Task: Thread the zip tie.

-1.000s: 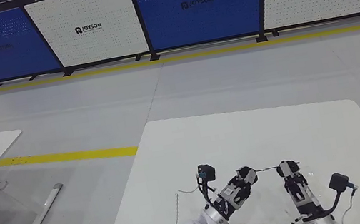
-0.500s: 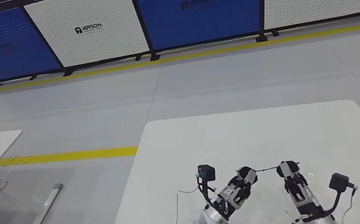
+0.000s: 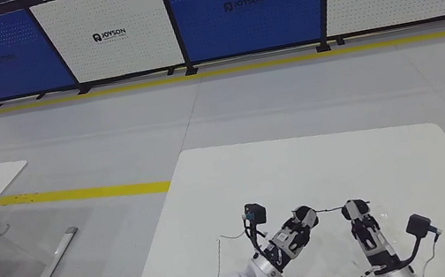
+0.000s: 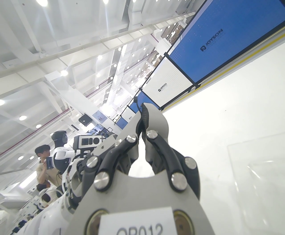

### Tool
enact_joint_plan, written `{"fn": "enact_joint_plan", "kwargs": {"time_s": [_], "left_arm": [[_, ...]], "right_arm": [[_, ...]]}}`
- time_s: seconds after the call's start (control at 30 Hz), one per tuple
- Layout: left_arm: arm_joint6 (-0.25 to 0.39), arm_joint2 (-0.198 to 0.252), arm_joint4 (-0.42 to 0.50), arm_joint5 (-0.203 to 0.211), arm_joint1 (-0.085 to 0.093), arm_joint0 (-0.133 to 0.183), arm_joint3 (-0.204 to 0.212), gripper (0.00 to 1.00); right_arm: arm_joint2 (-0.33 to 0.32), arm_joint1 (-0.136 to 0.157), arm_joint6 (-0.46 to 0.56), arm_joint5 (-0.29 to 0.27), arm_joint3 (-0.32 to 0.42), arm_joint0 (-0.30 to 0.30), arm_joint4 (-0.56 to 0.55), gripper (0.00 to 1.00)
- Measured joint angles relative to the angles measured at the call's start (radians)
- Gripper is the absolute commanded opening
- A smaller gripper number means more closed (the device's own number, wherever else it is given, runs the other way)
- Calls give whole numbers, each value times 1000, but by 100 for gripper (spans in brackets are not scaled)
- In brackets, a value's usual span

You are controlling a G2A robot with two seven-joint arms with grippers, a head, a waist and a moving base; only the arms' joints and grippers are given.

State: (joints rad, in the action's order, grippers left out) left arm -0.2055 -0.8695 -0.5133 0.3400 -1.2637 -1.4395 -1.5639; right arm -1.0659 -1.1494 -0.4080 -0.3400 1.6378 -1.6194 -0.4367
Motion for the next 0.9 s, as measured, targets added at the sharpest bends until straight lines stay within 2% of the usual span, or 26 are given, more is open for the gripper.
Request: {"fn": "enact_joint_plan", "kwargs": {"time_s": [0.47, 0.9], "left_arm": [[0, 0, 0, 0, 0, 0, 0, 0], [0, 0, 0, 0, 0, 0, 0, 0]], "right_arm": [[5, 11, -9, 0, 13, -5, 7, 0], [23, 13, -5, 0, -5, 16, 10, 0]]}}
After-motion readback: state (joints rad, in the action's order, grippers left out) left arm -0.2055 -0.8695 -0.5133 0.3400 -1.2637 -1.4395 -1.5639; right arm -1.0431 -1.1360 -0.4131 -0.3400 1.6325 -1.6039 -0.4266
